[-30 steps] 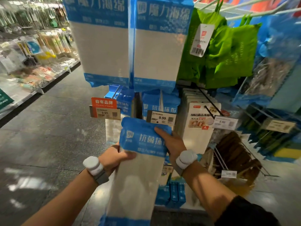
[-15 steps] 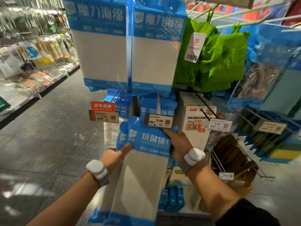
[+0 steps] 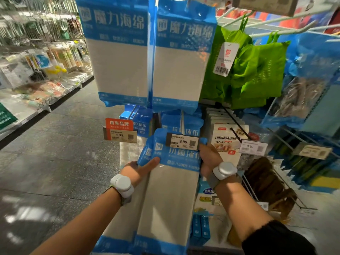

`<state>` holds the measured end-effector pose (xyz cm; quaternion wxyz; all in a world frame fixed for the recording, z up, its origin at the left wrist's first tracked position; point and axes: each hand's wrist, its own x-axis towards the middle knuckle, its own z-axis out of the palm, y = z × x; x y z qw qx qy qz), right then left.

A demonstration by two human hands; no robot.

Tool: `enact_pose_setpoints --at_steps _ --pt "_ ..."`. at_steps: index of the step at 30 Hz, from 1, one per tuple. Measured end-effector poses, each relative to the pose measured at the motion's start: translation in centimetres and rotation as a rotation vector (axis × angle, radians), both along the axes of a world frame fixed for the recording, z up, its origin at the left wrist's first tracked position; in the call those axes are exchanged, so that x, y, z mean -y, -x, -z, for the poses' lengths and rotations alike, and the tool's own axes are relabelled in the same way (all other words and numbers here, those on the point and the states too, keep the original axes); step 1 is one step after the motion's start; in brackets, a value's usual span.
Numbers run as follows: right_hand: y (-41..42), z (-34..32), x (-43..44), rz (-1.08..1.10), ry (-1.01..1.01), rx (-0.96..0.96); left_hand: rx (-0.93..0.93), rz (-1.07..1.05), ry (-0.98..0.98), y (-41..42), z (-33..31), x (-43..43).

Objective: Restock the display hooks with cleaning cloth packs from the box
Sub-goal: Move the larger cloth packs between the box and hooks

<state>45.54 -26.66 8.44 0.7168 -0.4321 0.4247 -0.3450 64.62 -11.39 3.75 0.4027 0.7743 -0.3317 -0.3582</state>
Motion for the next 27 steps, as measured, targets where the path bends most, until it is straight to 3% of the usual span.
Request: enact_pose_setpoints --at_steps 7,17,24,27 --pt "-0.4 -1.6 1.6 0.039 0.097 -0.107 0.030 -0.001 -0.048 -0.3 0.2 0.5" --pt "-3.4 -1.1 8.1 0.080 0.219 -0.199 -0.143 -0.289 0.093 -2.4 2.8 -0.2" --pt "-4.7 -1.3 8.9 0.245 0.495 -0.412 -0.232 -0.373 0.145 -3.3 3.4 -0.7" --pt "-5.4 -1.4 8.2 0.292 0.516 -0.360 -0.281 -0.348 0.148 -3.2 3.3 -0.8"
